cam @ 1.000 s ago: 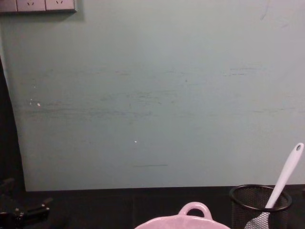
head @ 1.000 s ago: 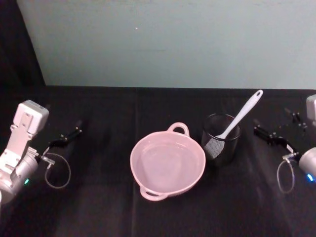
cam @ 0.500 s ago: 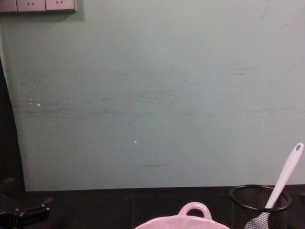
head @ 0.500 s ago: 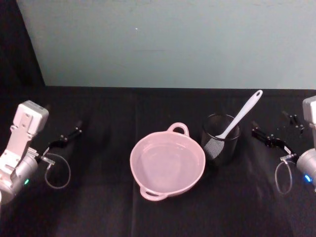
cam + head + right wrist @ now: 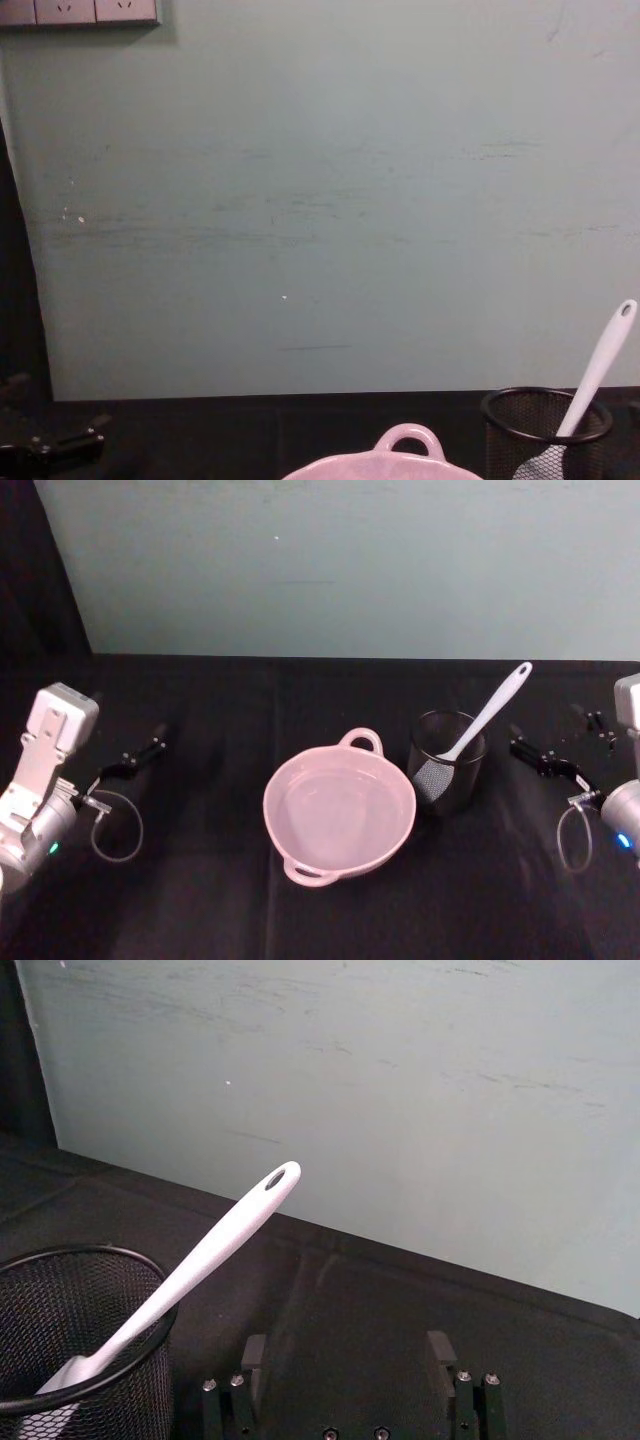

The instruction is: Use the one hand to pick up the spoon and stir the clear water in the bowl.

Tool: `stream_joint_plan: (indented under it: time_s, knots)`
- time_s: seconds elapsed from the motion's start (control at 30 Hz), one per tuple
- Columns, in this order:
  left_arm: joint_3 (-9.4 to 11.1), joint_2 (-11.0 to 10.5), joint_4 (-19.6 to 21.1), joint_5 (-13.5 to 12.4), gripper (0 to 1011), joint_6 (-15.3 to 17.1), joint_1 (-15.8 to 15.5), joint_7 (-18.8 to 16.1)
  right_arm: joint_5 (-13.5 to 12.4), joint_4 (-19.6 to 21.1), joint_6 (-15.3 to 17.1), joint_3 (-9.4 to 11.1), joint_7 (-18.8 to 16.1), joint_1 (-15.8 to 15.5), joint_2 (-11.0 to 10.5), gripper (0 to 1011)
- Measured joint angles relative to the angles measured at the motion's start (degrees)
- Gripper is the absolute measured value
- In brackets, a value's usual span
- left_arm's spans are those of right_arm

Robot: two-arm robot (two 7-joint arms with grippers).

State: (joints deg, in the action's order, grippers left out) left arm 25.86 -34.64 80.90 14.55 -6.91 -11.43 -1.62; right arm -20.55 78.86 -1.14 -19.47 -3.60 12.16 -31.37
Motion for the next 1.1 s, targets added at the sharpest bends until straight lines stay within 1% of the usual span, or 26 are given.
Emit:
stream_joint_plan:
  time_s: [1.1]
  knots:
    - [0.0,0.0,0.0,0.0,1005,0.0,0.0,0.0,-0.1,0.1,0.1,0.0,0.0,0.0,-0.1,1002]
